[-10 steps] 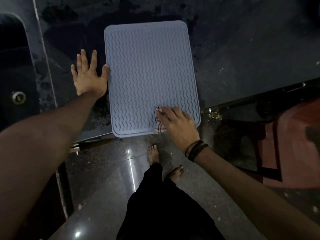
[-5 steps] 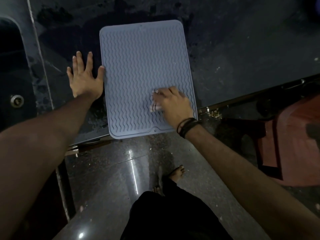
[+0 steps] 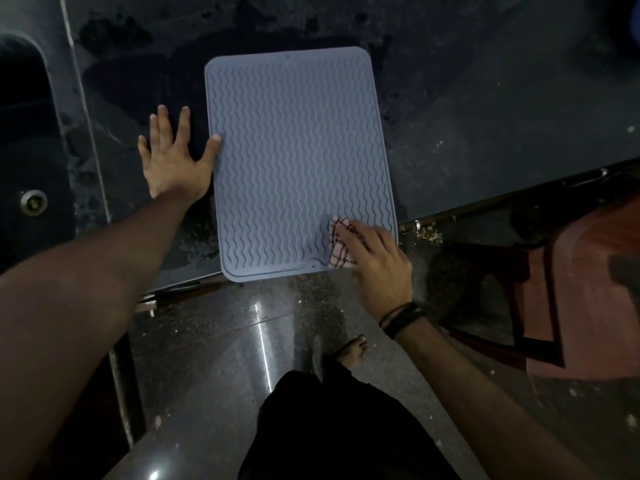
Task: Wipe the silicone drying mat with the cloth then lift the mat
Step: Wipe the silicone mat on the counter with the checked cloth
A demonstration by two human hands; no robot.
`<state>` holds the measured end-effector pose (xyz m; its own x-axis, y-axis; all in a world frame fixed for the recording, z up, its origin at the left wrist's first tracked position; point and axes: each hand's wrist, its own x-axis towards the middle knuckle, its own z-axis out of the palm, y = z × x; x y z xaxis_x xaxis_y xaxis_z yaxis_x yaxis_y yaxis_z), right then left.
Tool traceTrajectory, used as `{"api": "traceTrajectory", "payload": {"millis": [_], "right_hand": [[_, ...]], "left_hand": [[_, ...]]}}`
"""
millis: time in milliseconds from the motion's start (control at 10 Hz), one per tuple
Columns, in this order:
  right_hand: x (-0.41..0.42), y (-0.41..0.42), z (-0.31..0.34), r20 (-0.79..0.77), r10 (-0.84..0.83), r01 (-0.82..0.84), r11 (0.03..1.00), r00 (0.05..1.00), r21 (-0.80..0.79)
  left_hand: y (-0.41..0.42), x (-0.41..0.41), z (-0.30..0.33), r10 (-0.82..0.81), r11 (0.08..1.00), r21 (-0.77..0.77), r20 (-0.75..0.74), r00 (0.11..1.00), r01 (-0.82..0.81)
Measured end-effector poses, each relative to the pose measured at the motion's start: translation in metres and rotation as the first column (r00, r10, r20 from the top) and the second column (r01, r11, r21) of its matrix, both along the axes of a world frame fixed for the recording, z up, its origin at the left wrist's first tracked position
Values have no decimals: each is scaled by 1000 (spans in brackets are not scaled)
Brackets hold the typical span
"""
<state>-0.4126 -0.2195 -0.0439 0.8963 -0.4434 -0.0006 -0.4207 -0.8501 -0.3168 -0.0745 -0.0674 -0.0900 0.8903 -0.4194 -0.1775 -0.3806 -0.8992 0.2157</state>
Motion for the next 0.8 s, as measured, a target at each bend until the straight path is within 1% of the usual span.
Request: {"api": "traceTrajectory", "payload": {"millis": [100, 200, 300, 400, 500, 600, 700, 800], "right_hand": [[19, -10, 9, 52, -108, 106, 993, 993, 43], [44, -29, 23, 100, -131, 131, 991, 986, 11], [74, -52, 27, 102, -79, 85, 995, 992, -47], [102, -66, 17, -9, 30, -30, 996, 1000, -83], [101, -58, 4, -114, 143, -155, 982, 983, -112], [71, -41, 2, -131, 156, -173, 976, 979, -131], [32, -25, 1, -140, 192, -210, 969, 971, -131], [11, -20, 3, -149, 220, -238, 965, 964, -112]], "left_hand": [[0, 1, -2, -2, 1000, 9, 10, 1000, 2], [-1, 2, -3, 5, 1000, 21, 12, 1000, -5], [-1, 2, -4, 5, 1000, 13, 11, 1000, -5], [0, 2, -3, 3, 1000, 10, 12, 1000, -4], [0, 2, -3, 5, 1000, 9, 11, 1000, -5], [0, 2, -3, 8, 1000, 3, 8, 1000, -8], [0, 1, -1, 11, 1000, -4, 0, 1000, -11], [0, 1, -1, 14, 1000, -1, -1, 1000, -14]]}}
